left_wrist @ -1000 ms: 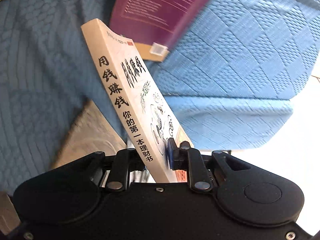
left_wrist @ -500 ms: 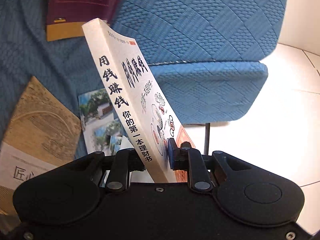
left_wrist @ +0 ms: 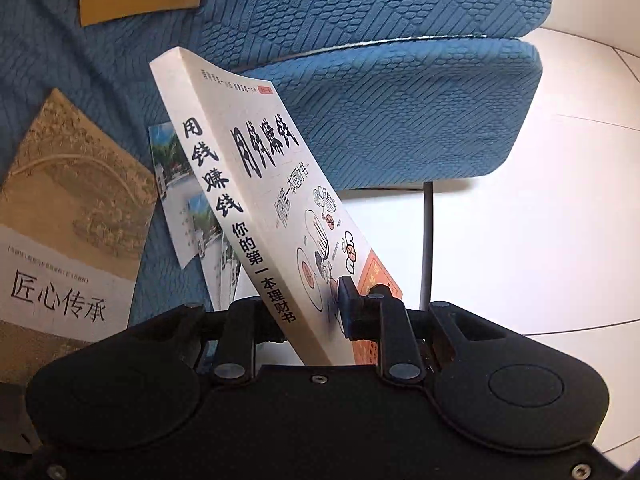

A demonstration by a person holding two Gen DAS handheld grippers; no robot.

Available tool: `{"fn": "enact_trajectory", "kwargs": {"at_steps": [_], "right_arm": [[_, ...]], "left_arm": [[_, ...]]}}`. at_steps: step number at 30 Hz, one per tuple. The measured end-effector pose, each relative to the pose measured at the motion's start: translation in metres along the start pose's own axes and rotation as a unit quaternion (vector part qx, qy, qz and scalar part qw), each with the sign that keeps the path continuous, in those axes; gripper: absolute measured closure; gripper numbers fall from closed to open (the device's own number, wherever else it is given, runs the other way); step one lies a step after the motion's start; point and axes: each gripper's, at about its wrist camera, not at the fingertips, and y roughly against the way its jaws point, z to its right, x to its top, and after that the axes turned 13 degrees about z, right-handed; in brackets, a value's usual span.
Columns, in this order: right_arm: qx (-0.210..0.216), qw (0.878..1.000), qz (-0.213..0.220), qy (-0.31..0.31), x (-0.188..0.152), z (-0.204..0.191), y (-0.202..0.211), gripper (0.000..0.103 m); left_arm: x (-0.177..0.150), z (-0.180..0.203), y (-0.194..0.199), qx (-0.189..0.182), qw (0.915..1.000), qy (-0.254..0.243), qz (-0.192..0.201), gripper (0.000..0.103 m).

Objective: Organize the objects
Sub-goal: 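Carry the paperback over the cushion toward the tan book with the left gripper, then lower the paperback onto the tan book with the left gripper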

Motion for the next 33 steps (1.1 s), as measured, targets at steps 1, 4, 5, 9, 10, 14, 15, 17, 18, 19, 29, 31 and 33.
{"fn": "enact_trajectory", "kwargs": {"at_steps": [1, 4, 5, 9, 10, 14, 15, 17, 18, 19, 29, 31, 33], "right_arm": [[-0.004, 1.000, -0.001, 0.001, -0.004, 0.004, 0.003, 0.082], [-0.013, 1.000, -0.003, -0.004, -0.016, 0.018, 0.013, 0.082], [-0.015, 1.000, -0.003, -0.005, -0.021, 0.022, 0.015, 0.082], [-0.032, 0.999, -0.007, -0.009, -0.043, 0.039, 0.023, 0.082], [-0.037, 0.999, -0.007, -0.002, -0.049, 0.042, 0.024, 0.082], [-0.061, 0.998, -0.008, 0.033, -0.072, 0.046, 0.025, 0.081], [-0.065, 0.997, -0.008, 0.037, -0.078, 0.047, 0.025, 0.081], [-0.071, 0.997, -0.010, 0.040, -0.086, 0.051, 0.024, 0.080], [-0.074, 0.996, -0.011, 0.047, -0.091, 0.052, 0.023, 0.080], [-0.077, 0.996, -0.011, 0.049, -0.095, 0.053, 0.023, 0.080], [-0.092, 0.995, -0.039, 0.029, -0.125, 0.073, 0.014, 0.079], [-0.084, 0.995, -0.054, 0.021, -0.129, 0.074, 0.012, 0.078], [-0.079, 0.994, -0.069, 0.019, -0.135, 0.072, 0.009, 0.078]], "left_arm": [[-0.004, -0.005, -0.002, 0.002, 1.0000, 0.001, -0.005, 0.081], [-0.018, -0.023, -0.005, 0.008, 0.9998, 0.002, -0.018, 0.080], [-0.021, -0.028, -0.008, 0.012, 0.9997, 0.003, -0.023, 0.080], [-0.032, -0.048, -0.016, 0.034, 0.9988, -0.006, -0.035, 0.079], [-0.034, -0.054, -0.017, 0.038, 0.9985, -0.005, -0.038, 0.079], [-0.039, -0.075, -0.027, 0.061, 0.9970, -0.022, -0.044, 0.077], [-0.039, -0.081, -0.028, 0.065, 0.9967, -0.022, -0.044, 0.077], [-0.040, -0.092, -0.031, 0.070, 0.9963, -0.019, -0.047, 0.076], [-0.039, -0.098, -0.032, 0.072, 0.9961, -0.016, -0.049, 0.076], [-0.039, -0.103, -0.033, 0.074, 0.9959, -0.013, -0.049, 0.076], [-0.038, -0.136, -0.043, 0.126, 0.9913, -0.006, -0.038, 0.073], [-0.035, -0.133, -0.044, 0.148, 0.9884, -0.019, -0.028, 0.071], [-0.030, -0.133, -0.044, 0.166, 0.9856, -0.022, -0.021, 0.069]]}}
